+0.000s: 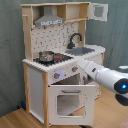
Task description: Play with the kitchen
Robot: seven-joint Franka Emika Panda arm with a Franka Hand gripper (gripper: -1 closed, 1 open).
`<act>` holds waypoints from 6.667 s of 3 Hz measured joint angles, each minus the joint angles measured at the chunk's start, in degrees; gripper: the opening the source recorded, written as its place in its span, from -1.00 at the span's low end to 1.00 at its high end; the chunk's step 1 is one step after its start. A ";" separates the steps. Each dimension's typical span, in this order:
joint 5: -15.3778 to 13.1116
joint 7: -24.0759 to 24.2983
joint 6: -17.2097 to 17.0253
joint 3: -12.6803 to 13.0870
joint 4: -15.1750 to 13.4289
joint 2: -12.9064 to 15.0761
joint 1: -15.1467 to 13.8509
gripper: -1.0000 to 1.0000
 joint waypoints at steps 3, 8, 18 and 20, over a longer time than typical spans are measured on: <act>2.83 -7.86 -14.01 -1.61 -0.08 6.10 5.72 1.00; 7.76 -20.40 -18.07 -9.97 -12.85 24.69 5.88 1.00; 9.64 -28.90 28.50 -12.41 -35.26 43.23 5.19 -1.00; 9.68 -28.84 34.63 -12.54 -38.33 45.41 5.14 -1.00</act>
